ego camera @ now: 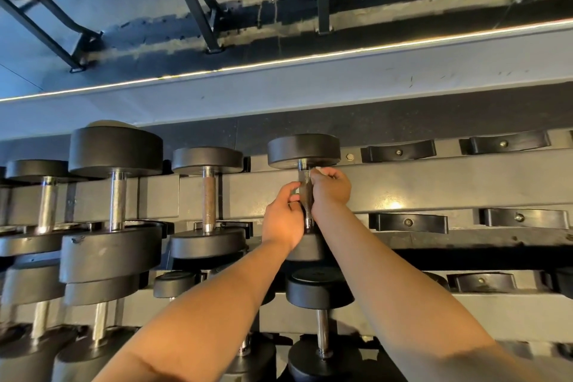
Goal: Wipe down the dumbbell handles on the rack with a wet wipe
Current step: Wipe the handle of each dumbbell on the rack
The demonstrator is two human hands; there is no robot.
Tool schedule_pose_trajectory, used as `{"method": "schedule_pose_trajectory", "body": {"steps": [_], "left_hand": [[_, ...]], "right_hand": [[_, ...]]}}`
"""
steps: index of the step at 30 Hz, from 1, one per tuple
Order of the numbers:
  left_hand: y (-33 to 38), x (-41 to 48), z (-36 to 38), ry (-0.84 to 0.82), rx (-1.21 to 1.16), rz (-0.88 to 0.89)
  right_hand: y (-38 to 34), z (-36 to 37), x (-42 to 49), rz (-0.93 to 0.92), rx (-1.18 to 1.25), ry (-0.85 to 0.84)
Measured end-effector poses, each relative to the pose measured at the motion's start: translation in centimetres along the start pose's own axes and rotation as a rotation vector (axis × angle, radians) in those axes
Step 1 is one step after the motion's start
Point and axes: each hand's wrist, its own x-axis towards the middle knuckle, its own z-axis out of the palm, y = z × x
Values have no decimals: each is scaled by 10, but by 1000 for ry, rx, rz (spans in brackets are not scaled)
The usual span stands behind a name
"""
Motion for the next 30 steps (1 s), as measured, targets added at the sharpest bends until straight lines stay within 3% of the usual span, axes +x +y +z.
{"method": "schedule_pose_trajectory", "body": {"steps": [8,18,24,30], "left_hand": [[-1,1,1,-3,18,-10],[0,0,0,6,-7,-17],[1,-1,0,3,-40,-40],[2,-1,0,13,-16,-44]], "right_hand": [[1,8,-3,-201,-190,-75],[13,-25,8,-385,-672,-247],[-5,-6,9,-354,-468,-196],[7,-17,8,-385,-587,-255]]}}
